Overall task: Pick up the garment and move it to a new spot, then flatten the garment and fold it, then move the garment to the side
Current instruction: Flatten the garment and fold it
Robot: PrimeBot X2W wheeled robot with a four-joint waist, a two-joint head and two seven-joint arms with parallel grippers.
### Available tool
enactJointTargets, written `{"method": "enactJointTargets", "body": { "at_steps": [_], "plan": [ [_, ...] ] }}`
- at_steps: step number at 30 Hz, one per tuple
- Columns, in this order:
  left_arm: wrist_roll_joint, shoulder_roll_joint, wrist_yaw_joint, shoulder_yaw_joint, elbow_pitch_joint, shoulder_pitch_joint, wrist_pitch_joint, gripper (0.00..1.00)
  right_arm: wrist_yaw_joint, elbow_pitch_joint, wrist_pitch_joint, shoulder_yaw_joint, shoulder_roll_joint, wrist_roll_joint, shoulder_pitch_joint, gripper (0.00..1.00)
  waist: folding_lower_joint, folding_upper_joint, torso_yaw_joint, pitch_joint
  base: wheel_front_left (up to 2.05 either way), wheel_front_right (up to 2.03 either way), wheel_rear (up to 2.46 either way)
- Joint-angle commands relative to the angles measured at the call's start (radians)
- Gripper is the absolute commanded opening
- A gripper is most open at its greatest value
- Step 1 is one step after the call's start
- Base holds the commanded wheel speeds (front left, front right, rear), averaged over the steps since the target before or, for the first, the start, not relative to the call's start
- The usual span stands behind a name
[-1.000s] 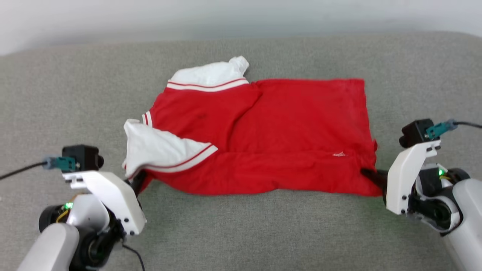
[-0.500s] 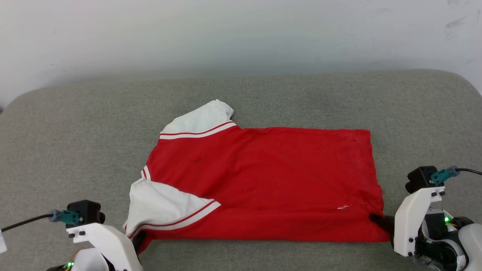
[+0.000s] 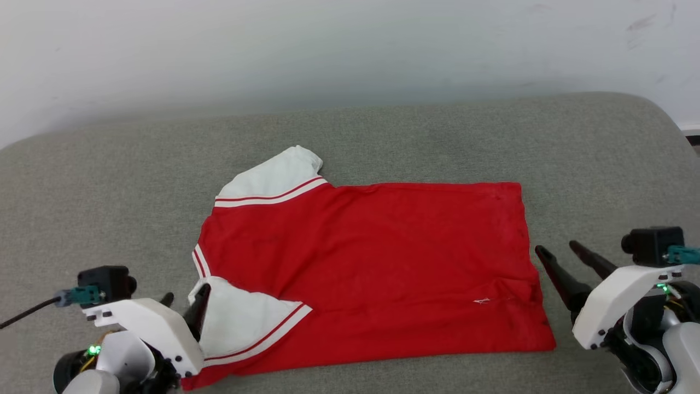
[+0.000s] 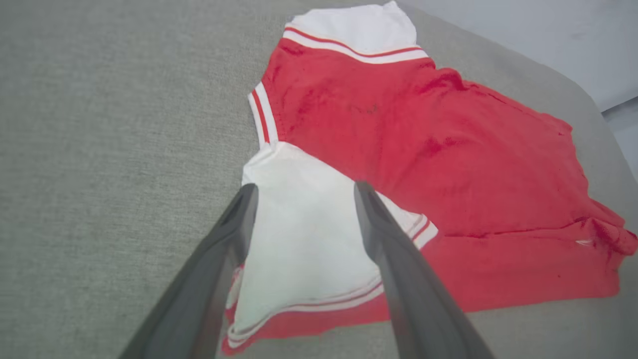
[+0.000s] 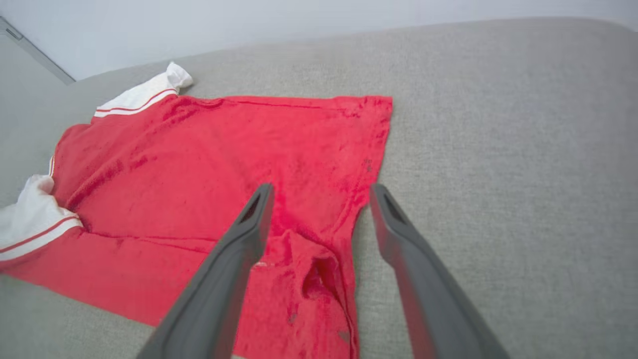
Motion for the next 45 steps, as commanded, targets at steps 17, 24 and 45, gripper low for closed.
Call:
{"method": "enactJointTargets", "body": {
  "at_steps": [17,24,45],
  "plan": [
    [0.159,-0.007,-0.033,0.029,0.07,-0.384,-0.236,1.0,0.0,-0.243,-0.232,-0.139,0.085,-0.159,-0.069,1.0,0.0,-0.0001,-0.116,0.203,0.0,0.0,0.0],
    [0.166,0.052,-0.103,-0.011,0.19,-0.628,-0.099,1.0,0.0,-0.329,-0.257,-0.154,0.124,-0.209,-0.112,1.0,0.0,-0.0001,-0.203,0.328,0.0,0.0,0.0],
    [0.106,0.231,-0.125,-0.158,0.501,-0.865,0.663,0.77,0.0,-0.248,-0.317,-0.101,0.163,-0.139,-0.151,1.0,0.0,-0.0001,-0.358,0.497,0.0,0.0,0.0]
  ]
}}
